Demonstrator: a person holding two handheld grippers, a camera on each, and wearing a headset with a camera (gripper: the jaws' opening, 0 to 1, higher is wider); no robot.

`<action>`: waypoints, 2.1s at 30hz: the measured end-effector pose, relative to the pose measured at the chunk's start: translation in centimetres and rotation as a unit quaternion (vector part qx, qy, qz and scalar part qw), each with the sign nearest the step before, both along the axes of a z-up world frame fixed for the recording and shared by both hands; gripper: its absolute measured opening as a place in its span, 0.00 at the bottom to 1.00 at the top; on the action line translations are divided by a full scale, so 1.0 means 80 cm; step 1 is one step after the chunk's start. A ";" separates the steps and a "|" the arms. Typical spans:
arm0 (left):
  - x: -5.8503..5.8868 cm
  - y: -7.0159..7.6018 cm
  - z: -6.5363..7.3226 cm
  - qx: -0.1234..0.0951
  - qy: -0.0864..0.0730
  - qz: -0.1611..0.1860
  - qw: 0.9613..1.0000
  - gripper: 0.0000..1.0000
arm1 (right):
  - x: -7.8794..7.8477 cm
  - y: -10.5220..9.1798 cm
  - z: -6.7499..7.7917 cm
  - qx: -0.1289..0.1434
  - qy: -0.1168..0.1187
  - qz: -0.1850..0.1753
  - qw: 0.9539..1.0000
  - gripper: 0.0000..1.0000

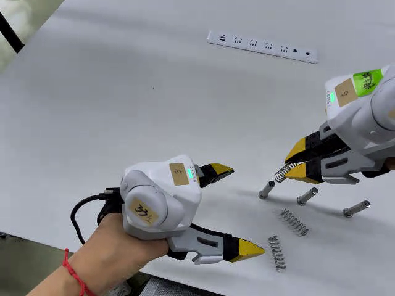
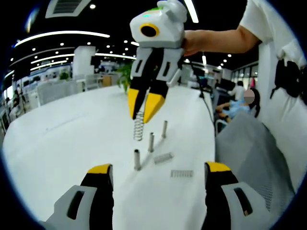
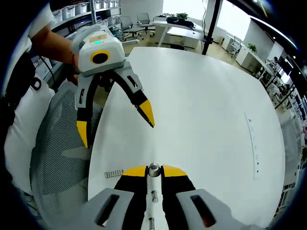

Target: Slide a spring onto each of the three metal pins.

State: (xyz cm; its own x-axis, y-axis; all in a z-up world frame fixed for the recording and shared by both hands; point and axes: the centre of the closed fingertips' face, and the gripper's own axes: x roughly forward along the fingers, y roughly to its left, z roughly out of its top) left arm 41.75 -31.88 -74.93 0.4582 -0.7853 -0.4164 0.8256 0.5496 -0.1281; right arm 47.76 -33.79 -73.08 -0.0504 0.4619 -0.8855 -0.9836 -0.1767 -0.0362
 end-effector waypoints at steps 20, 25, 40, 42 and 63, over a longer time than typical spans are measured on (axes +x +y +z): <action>0.001 0.003 -0.006 -0.009 0.015 0.008 1.000 0.82 | -0.002 0.004 -0.026 -0.019 0.016 -0.001 1.000 0.12; 0.000 0.003 -0.007 -0.011 0.018 0.008 1.000 0.83 | -0.004 0.005 -0.033 -0.023 0.020 0.001 1.000 0.12; 0.000 0.002 -0.010 -0.016 0.020 0.008 1.000 0.83 | -0.009 0.008 -0.052 -0.023 0.025 0.000 0.999 0.12; 0.000 0.002 -0.010 -0.017 0.021 0.009 1.000 0.83 | -0.008 0.007 -0.057 -0.023 0.024 0.000 0.999 0.12; -0.002 0.002 -0.013 -0.020 0.025 0.010 0.999 0.82 | -0.011 0.008 -0.096 -0.022 -0.003 0.005 1.000 0.12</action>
State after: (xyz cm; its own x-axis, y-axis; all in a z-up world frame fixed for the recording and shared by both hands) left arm 41.63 -31.71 -75.97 0.4536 -0.7926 -0.4075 0.8063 0.5598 -0.1911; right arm 46.88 -33.15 -80.72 -0.0501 0.4221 -0.9051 -0.9816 -0.1879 -0.0333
